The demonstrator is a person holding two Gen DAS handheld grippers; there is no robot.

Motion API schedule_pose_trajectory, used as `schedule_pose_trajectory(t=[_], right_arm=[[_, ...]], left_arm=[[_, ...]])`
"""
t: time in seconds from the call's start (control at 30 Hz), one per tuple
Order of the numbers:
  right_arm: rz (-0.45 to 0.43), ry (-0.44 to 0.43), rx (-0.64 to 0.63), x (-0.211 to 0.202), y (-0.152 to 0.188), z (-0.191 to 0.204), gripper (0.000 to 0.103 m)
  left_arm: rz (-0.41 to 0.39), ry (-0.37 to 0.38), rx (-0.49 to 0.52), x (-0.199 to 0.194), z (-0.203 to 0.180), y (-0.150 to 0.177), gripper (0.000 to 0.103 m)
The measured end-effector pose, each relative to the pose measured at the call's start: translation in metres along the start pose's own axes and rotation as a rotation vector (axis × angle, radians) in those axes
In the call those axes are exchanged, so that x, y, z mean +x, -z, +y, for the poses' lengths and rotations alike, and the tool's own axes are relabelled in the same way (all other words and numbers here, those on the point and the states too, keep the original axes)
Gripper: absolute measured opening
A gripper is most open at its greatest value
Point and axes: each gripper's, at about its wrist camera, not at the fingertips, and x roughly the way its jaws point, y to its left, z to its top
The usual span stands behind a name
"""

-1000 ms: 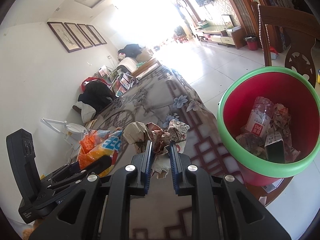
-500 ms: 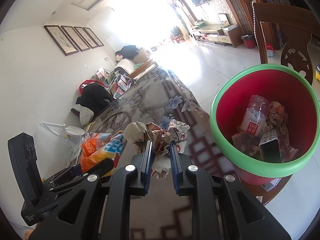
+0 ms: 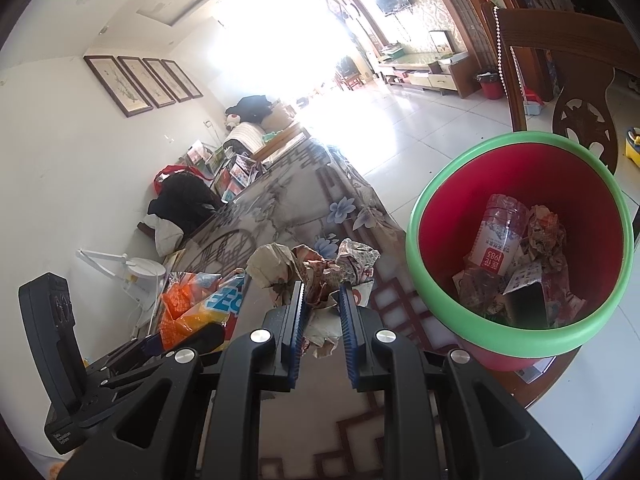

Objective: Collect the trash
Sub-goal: 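Carry the crumpled foil over the red bin with the right tool while the left tool holds the orange bag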

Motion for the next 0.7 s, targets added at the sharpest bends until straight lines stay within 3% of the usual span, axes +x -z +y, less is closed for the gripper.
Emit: schedule_pose_trajectory(t=[0.47, 0.7], right_arm=[[-0.040, 0.051, 0.029, -0.017, -0.009, -0.019, 0.019], [-0.083, 0.151, 0.046, -0.031, -0.027, -0.054, 0.019]], left_arm=[[0.010, 0.032, 0.032, 0.010, -0.015, -0.001, 0.059], [0.014, 0.044, 0.042, 0.012, -0.021, -0.001, 0.059]])
